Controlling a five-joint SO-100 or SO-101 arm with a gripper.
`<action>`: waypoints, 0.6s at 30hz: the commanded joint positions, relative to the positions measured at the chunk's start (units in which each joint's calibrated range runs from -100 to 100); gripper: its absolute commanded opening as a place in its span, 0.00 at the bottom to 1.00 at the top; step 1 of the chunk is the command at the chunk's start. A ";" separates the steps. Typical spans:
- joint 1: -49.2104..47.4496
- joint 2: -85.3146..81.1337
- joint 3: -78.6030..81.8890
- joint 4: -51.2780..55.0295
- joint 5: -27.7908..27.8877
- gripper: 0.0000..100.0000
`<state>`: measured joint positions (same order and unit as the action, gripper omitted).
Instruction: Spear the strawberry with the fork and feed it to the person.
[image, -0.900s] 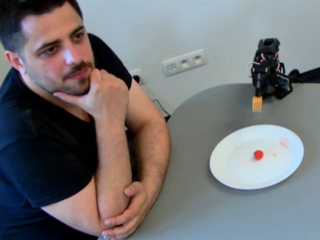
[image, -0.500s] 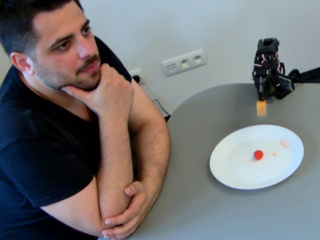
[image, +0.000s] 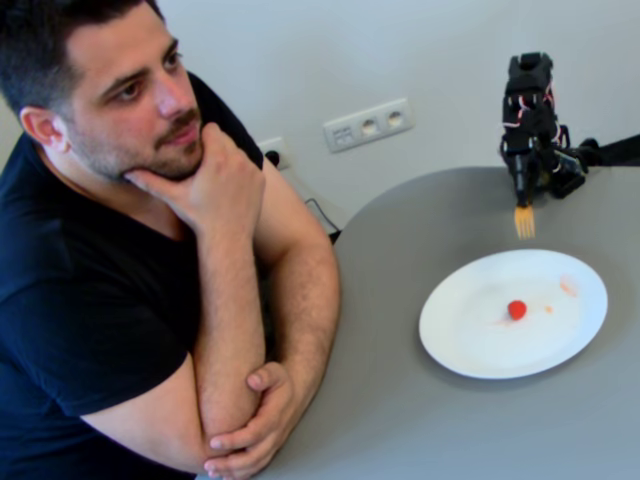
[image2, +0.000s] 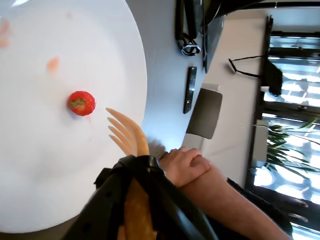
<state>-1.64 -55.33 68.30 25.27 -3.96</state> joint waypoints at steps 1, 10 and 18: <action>0.22 18.78 -12.12 0.23 -0.34 0.01; -0.31 31.82 -23.84 -1.42 0.03 0.01; 1.19 38.43 -24.02 -9.60 0.19 0.01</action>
<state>-1.64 -17.49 46.92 17.29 -3.86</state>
